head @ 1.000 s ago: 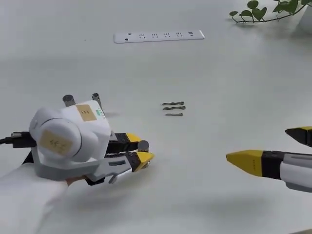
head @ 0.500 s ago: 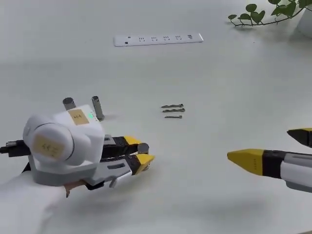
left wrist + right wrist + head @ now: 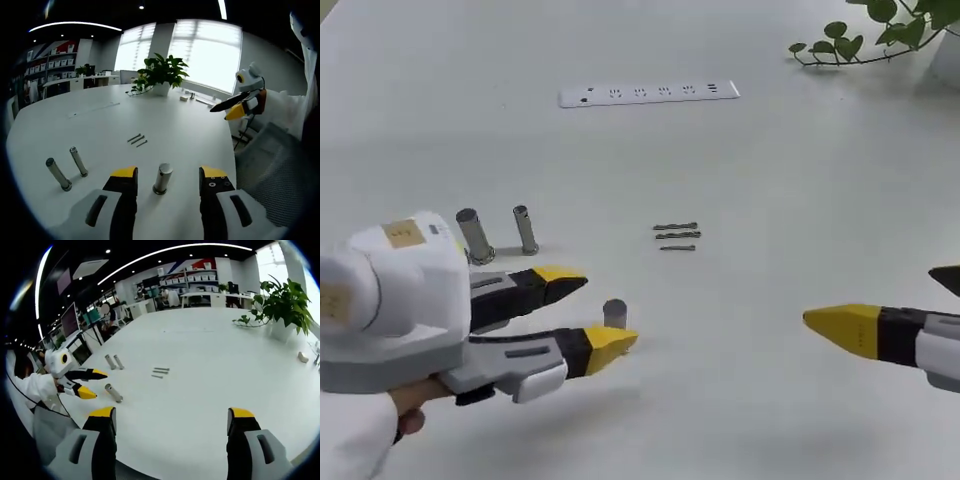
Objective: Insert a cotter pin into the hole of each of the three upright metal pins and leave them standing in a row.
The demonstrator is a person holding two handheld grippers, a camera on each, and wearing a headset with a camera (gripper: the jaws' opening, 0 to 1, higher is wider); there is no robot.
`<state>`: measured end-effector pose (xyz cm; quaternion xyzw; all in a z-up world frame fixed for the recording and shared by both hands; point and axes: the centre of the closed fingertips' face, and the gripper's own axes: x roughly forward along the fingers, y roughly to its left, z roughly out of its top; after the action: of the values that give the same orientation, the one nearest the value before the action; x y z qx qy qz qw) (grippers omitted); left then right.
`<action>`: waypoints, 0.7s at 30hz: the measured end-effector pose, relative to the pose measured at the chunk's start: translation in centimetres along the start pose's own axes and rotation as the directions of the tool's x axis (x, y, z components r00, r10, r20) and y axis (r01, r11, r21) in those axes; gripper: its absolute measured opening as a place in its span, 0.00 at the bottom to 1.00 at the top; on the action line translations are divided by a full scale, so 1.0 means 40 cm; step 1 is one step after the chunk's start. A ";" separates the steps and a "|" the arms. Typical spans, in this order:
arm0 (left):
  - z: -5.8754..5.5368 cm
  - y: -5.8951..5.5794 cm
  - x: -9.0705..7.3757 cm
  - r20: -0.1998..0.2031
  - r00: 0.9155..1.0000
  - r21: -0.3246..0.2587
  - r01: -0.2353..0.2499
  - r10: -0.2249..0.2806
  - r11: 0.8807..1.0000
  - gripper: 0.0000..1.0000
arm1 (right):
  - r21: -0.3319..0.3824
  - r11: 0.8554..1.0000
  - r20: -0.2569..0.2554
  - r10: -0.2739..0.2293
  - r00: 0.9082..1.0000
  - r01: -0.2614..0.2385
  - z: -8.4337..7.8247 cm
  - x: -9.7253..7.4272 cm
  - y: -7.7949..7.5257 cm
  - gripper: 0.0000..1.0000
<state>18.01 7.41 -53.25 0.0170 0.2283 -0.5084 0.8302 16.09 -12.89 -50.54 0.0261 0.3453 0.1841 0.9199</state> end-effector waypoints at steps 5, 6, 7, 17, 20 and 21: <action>-0.027 -0.007 -0.032 -0.032 0.999 -0.047 -0.021 0.019 0.999 0.68 | 0.004 1.000 0.008 -0.003 1.000 0.003 0.001 -0.008 -0.001 0.90; -0.031 -0.011 -0.039 -0.034 0.999 -0.046 -0.018 0.016 0.999 0.71 | 0.007 1.000 0.011 -0.004 1.000 0.004 0.000 -0.010 -0.001 0.90; -0.035 -0.013 -0.044 -0.039 0.999 -0.052 -0.017 0.015 0.998 0.73 | 0.013 1.000 0.014 -0.005 1.000 0.005 0.001 -0.011 -0.002 0.90; -0.025 -0.016 -0.073 0.031 0.998 -0.157 -0.044 0.049 0.987 0.97 | 0.014 1.000 0.035 0.012 0.999 -0.013 0.011 -0.018 -0.001 0.87; -0.027 -0.018 -0.081 0.026 0.998 -0.154 -0.054 0.058 0.987 0.99 | 0.012 1.000 0.040 0.009 0.999 -0.009 0.011 -0.023 -0.004 0.87; -0.030 -0.012 -0.086 0.022 0.997 -0.146 -0.072 0.076 0.987 0.99 | 0.015 1.000 0.045 0.008 0.999 -0.008 0.013 -0.025 -0.007 0.87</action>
<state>15.85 10.38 -52.87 -0.0421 0.2523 -0.4593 0.8506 15.82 -13.44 -49.58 0.0387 0.3260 0.1844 0.9264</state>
